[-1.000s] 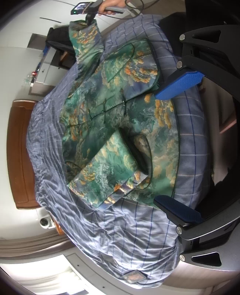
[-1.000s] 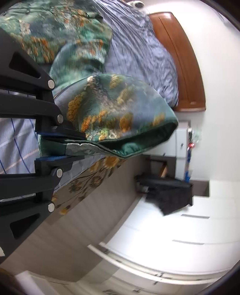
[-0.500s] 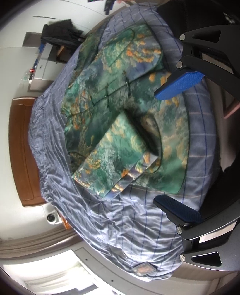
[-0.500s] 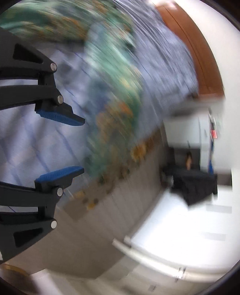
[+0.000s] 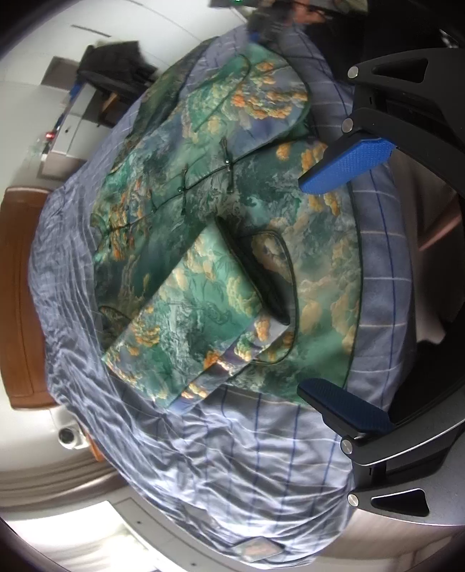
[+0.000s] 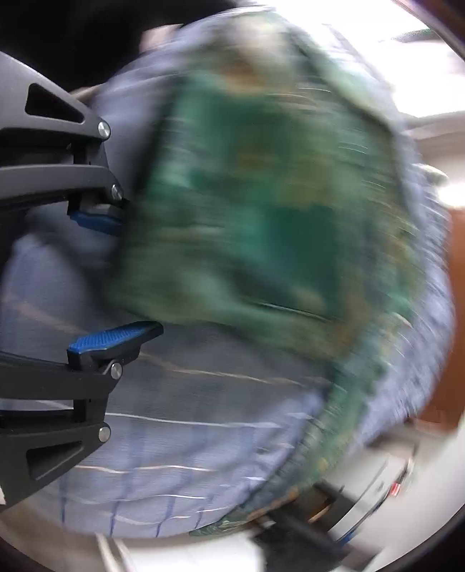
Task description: Fold large clothes
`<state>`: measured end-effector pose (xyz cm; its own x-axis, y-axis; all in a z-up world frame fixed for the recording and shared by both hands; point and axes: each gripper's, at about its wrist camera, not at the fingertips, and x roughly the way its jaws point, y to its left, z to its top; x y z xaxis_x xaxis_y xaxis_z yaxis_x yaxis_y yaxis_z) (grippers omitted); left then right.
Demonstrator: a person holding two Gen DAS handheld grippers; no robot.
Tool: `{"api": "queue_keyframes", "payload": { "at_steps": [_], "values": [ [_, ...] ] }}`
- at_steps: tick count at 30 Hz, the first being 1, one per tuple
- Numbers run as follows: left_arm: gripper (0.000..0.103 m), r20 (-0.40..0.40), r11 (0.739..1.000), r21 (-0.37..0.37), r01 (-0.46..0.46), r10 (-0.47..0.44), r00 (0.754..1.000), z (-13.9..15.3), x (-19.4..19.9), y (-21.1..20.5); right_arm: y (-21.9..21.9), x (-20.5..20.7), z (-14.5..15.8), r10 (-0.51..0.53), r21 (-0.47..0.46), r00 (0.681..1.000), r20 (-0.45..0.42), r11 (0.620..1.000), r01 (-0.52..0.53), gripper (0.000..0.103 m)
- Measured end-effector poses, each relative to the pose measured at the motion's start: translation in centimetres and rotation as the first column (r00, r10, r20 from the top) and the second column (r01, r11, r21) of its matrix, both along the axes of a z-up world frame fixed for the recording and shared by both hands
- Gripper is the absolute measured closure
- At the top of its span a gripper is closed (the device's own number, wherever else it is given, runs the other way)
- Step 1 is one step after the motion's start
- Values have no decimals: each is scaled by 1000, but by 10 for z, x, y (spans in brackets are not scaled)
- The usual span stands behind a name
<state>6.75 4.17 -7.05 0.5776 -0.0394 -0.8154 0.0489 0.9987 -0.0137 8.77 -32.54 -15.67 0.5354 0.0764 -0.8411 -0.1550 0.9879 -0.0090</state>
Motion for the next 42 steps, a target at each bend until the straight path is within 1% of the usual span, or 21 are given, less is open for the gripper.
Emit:
{"api": "queue_keyframes", "payload": {
  "at_steps": [2,3,6,8,11,13,14,18,21,23,26,28,30,33,34,36,38,39,40,41,42],
  "values": [
    [0,9,1000,-11,-27,27,1000,3,-5,8,-12,8,30,-45,144,994,95,989,31,59],
    [0,6,999,-16,-38,38,999,3,-5,12,-12,13,42,-52,192,990,134,981,26,67],
    [1,-38,994,-71,-84,82,996,-7,-3,26,0,33,57,-53,151,989,141,988,32,84],
    [1,-62,991,-94,-99,93,994,-12,-4,30,0,28,60,-82,125,988,132,990,66,88],
    [1,-44,994,-62,-86,84,996,-12,-7,26,-8,19,80,-164,190,980,116,972,140,90],
    [1,-26,997,-26,-67,67,997,-14,-9,24,-10,4,86,-191,171,975,109,970,171,90],
    [1,-24,998,-12,-57,56,998,-16,-9,23,-13,-3,82,-209,135,974,89,971,196,90],
    [1,-40,1000,10,-19,20,999,-27,2,22,-23,-20,13,-283,-54,947,-153,959,278,84],
    [1,-15,999,43,18,-17,1000,-28,12,23,-20,-34,-4,-282,-147,943,-177,955,258,82],
    [1,-2,996,63,60,-60,998,-31,23,23,-24,-45,2,-288,-118,944,-159,955,271,82],
    [1,-4,980,121,158,-159,987,-42,48,18,-29,-58,17,-306,-100,945,-111,950,296,82],
    [1,-16,957,177,230,-231,973,-52,63,10,-27,-64,28,-313,-112,948,-60,946,305,81],
    [1,-41,918,239,317,-317,948,-65,72,-3,-20,-67,35,-309,-102,951,-26,947,305,78],
    [0,-78,843,351,408,-408,909,-85,83,-21,-7,-71,42,-302,-71,953,4,951,301,77],
    [0,-92,841,335,425,-420,903,-87,89,-21,-3,-72,42,-301,-62,954,11,952,301,77],
    [1,-103,870,254,423,-410,906,-86,103,-12,7,-72,43,-296,-29,955,13,955,296,77],
    [16,-103,905,165,391,-379,920,-84,116,5,19,-75,43,-280,1,960,13,960,280,77],
    [33,-104,914,132,384,-372,922,-83,119,10,27,-76,46,-267,9,964,19,964,267,77],
    [57,-104,923,84,376,-367,925,-81,121,16,32,-77,48,-255,11,967,28,967,255,77],
    [73,-103,930,29,367,-363,926,-78,122,23,38,-78,51,-242,8,969,41,970,242,77],
    [92,-99,937,14,349,-346,933,-74,120,26,46,-78,55,-226,0,972,61,974,227,77]
  ]
}}
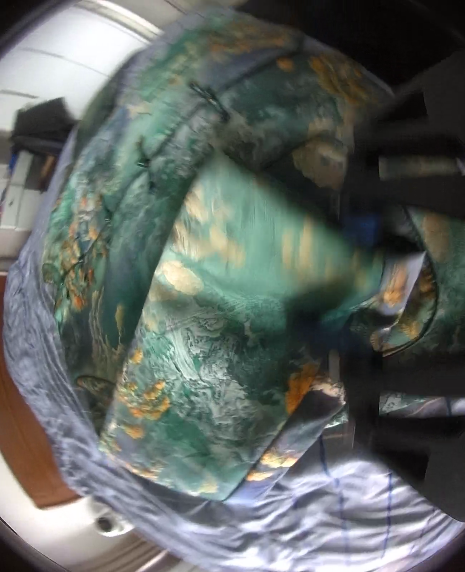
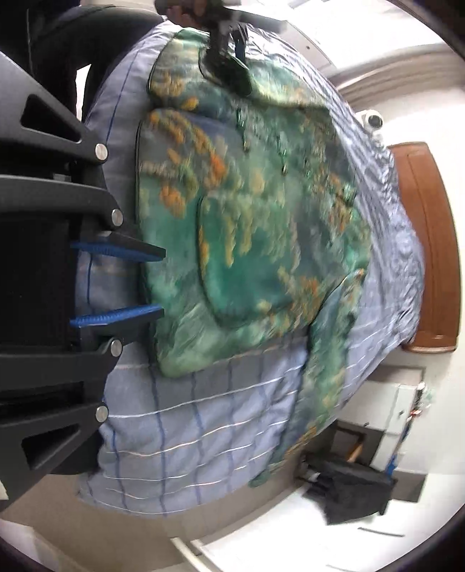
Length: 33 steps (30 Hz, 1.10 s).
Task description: Fold large clothes
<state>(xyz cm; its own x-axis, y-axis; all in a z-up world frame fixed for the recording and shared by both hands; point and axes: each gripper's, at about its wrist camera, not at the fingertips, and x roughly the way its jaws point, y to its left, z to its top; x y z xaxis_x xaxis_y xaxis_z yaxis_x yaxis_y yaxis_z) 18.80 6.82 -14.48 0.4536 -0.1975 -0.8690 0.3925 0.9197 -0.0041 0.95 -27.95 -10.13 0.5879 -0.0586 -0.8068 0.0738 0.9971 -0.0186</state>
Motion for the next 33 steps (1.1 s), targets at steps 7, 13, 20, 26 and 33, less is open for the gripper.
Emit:
{"api": "queue_keyframes", "payload": {
  "at_steps": [7,13,20,26,33],
  "values": [
    [93,136,991,-8,-132,132,982,48,-20,37,30,0,29,79,-44,993,91,996,-75,77],
    [93,292,946,6,-325,309,905,97,-34,99,37,3,41,94,-31,986,138,995,-91,77],
    [45,393,733,-3,-680,627,673,121,-43,214,41,2,44,86,-15,981,175,996,-85,77],
    [29,385,652,-21,-758,705,596,114,-61,237,39,3,42,75,-13,979,189,997,-74,77],
    [13,349,765,-27,-643,610,711,89,-77,162,37,9,42,63,-30,978,199,998,-58,74]
  ]
}}
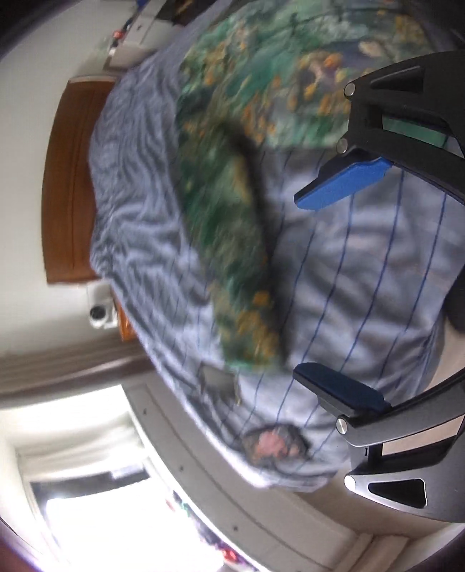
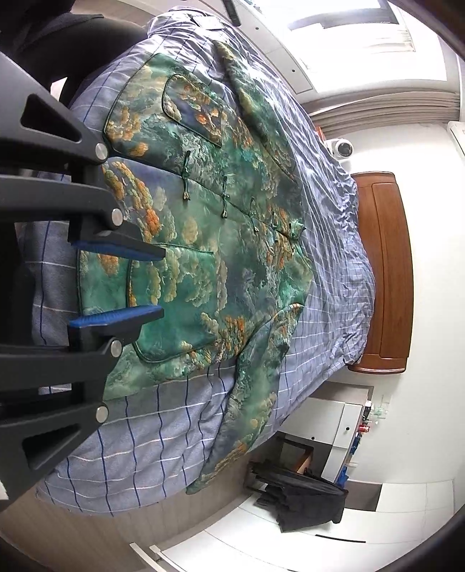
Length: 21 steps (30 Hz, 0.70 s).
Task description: Fold large clothes
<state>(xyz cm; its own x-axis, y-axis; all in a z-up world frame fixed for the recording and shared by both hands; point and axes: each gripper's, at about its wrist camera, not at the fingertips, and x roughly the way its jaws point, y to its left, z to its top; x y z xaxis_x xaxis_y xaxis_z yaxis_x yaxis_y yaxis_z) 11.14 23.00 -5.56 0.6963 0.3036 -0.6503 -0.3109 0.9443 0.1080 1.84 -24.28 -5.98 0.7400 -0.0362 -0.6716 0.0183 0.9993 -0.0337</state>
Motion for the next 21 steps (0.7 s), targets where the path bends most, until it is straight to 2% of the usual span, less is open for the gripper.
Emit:
{"api": "queue_keyframes", "payload": {
  "at_steps": [2,4,5,7,11,13,15,17,18,21],
  "values": [
    [12,-6,997,-42,67,-68,998,-9,-1,-36,-1,0,2,-12,-19,1000,12,1000,12,63],
    [6,5,991,-74,108,-108,994,-14,-2,-64,-3,1,8,-26,-42,999,34,999,28,45],
    [6,14,988,-94,126,-125,992,-15,-4,-77,-5,1,11,-32,-52,999,42,998,34,40],
    [6,22,977,-132,167,-166,986,-19,-3,-100,-8,4,17,-37,-68,998,41,997,40,21],
    [6,16,964,-125,236,-236,972,-21,0,-139,-13,4,29,-56,-79,996,71,995,62,18],
    [6,49,951,-116,287,-283,958,-21,-2,-154,-15,-1,37,-57,-67,992,113,996,65,17],
    [6,51,928,-129,349,-345,937,-21,-9,-165,-18,-10,45,-43,-44,982,183,998,52,17],
    [6,38,894,-143,424,-423,905,-21,-16,-178,-20,-14,49,-34,-36,975,219,998,43,10],
    [6,41,887,-140,440,-439,898,-19,-19,-182,-21,-14,49,-24,-29,975,222,999,31,0],
    [6,69,854,-151,497,-493,868,-11,-31,-196,-26,-8,40,-4,31,985,174,1000,-1,0]
  ]
}}
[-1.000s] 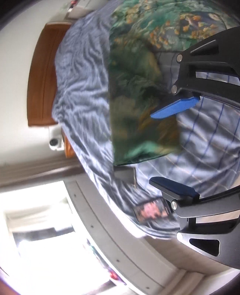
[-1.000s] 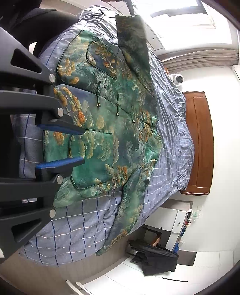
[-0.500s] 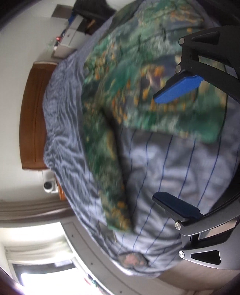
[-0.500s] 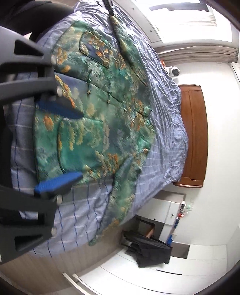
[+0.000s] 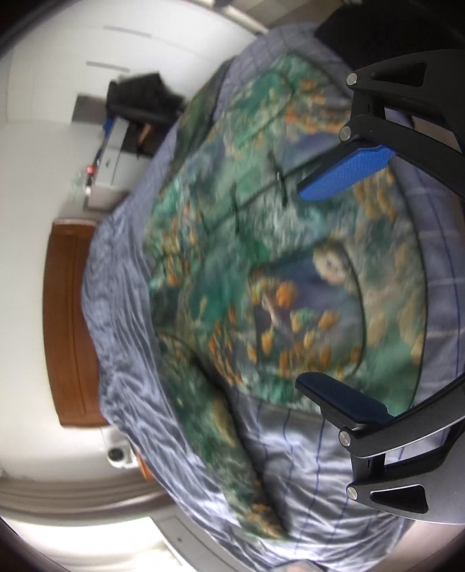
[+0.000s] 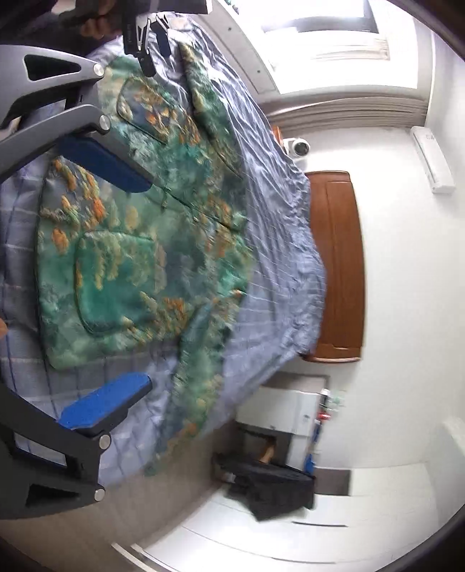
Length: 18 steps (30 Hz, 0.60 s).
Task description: Fold large clothes
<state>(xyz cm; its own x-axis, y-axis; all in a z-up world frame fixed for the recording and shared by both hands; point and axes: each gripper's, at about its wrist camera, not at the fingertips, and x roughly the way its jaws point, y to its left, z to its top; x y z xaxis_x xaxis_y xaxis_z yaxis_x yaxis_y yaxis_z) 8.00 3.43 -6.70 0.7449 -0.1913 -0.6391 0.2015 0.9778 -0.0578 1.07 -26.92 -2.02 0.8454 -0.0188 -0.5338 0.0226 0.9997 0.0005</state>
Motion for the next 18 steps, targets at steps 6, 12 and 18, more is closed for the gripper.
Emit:
{"api": "queue_keyframes", "payload": {
  "at_steps": [6,12,18],
  "values": [
    [5,-101,1000,-29,-6,3,995,-14,3,8,-19,13,-31,-44,37,991,-129,998,50,0],
    [5,-173,986,21,-163,164,971,-50,22,66,-91,27,-74,-66,167,946,-318,978,125,0],
    [5,-273,978,34,-205,207,939,-91,36,92,-116,58,-129,61,268,901,-429,961,62,0]
  ]
}}
